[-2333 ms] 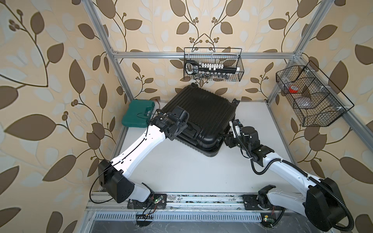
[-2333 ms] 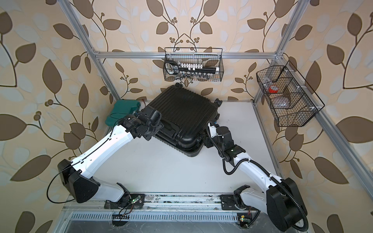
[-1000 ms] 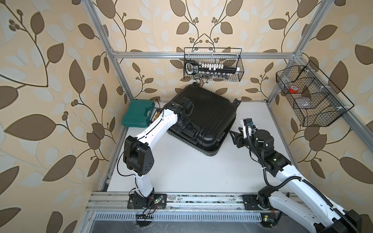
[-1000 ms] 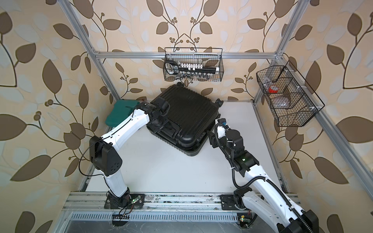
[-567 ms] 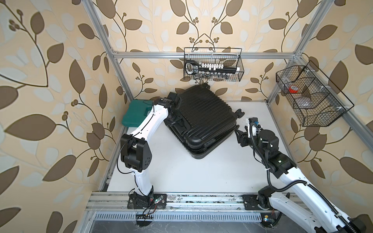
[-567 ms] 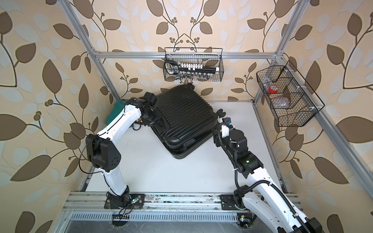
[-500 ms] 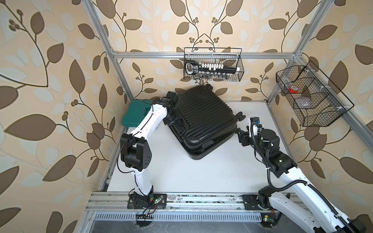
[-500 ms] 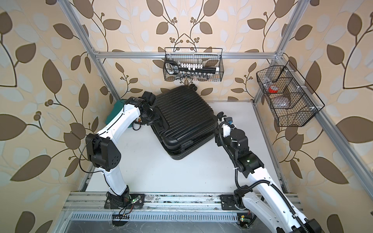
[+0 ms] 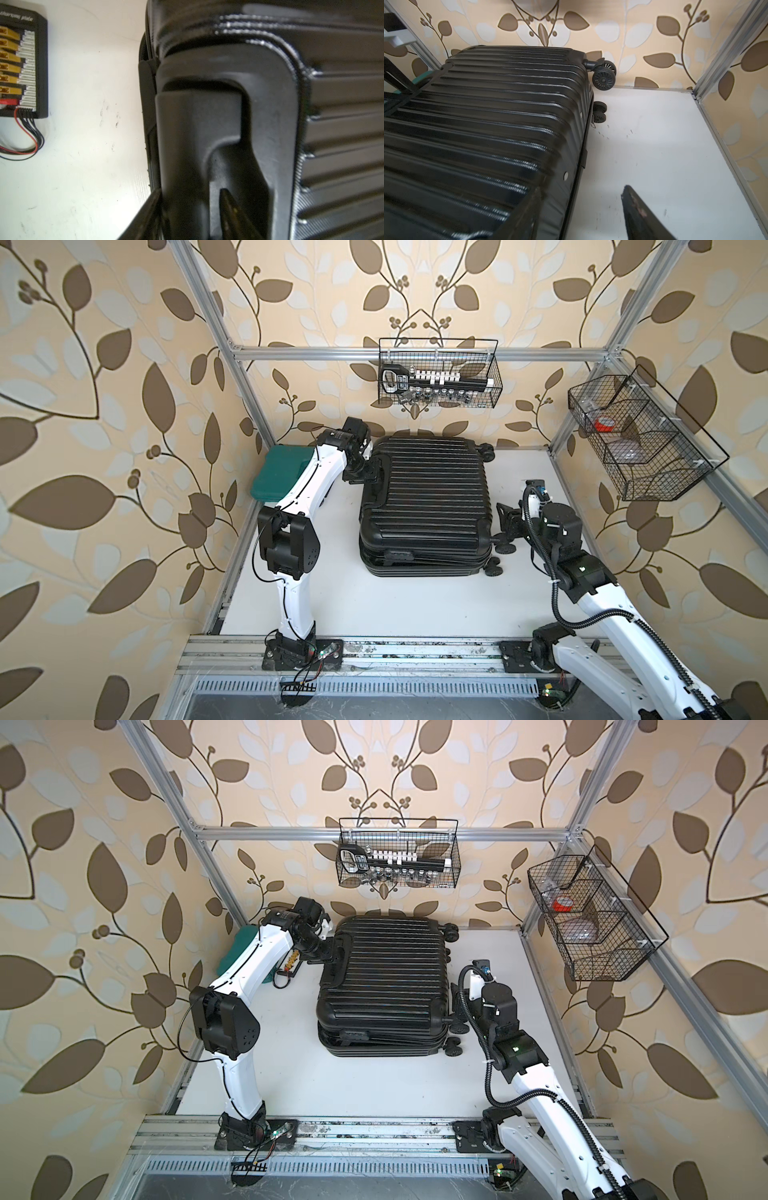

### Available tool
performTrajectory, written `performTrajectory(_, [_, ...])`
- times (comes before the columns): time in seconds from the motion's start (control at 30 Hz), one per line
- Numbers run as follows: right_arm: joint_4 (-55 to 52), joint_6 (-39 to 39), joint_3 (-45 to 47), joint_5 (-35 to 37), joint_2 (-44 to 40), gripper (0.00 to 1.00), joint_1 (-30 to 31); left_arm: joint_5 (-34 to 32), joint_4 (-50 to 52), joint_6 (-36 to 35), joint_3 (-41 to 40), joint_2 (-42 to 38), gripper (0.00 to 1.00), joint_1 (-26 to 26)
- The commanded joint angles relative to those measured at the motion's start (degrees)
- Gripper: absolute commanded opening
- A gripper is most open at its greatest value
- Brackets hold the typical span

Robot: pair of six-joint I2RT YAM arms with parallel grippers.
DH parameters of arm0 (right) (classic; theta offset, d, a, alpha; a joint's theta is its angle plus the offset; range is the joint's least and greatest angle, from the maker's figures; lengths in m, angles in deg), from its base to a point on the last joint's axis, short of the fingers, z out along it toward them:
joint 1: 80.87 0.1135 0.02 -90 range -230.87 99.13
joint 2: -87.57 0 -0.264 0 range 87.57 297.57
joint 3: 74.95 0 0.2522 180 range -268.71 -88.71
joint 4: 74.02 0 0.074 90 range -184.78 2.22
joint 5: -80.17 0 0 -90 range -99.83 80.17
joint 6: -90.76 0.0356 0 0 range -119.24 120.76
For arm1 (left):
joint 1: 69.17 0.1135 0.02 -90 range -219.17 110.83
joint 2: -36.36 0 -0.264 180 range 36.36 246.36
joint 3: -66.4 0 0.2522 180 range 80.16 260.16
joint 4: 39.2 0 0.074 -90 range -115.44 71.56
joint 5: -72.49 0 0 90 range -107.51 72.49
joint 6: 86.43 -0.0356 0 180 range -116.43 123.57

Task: Close the suitcase zippers
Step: Adjust the suitcase at the center of the board.

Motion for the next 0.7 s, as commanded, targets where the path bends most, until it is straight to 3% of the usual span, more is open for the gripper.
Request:
performTrajectory(0.0, [-0.9,0.5,-1.3,0.5,0.9,0.62,-0.2,4.5,-1.1,-3.4,-2.1,-3.4,0.53,-0.7])
performTrajectory(0.23, [-0.7,0.5,-1.6,0.1,1.8,0.62,-0.3,5.4,-2.7,-2.2,-8.3,-4.9,0.54,-0.7])
performTrajectory(0.3, [-0.7,0.6,-1.4,-0.2,1.8,0.62,-0.5,5.1,-3.0,-1.7,-9.0,-5.0,0.47,-0.7])
performTrajectory(0.37, [-0.6,1.2,-1.0,-1.2,2.1,0.62,-1.6,5.3,-3.0,-1.4,-8.6,-5.1,0.34,-0.7])
performTrajectory(0.53, [0.2,3.6,0.6,-8.0,2.9,0.62,-7.6,1.0,-0.9,-1.7,-2.7,-4.5,0.25,-0.7])
performTrajectory(0.67, [1.0,5.1,2.3,-13.1,3.7,0.62,-12.2,-1.2,3.6,-3.8,8.6,-0.4,0.23,0.2])
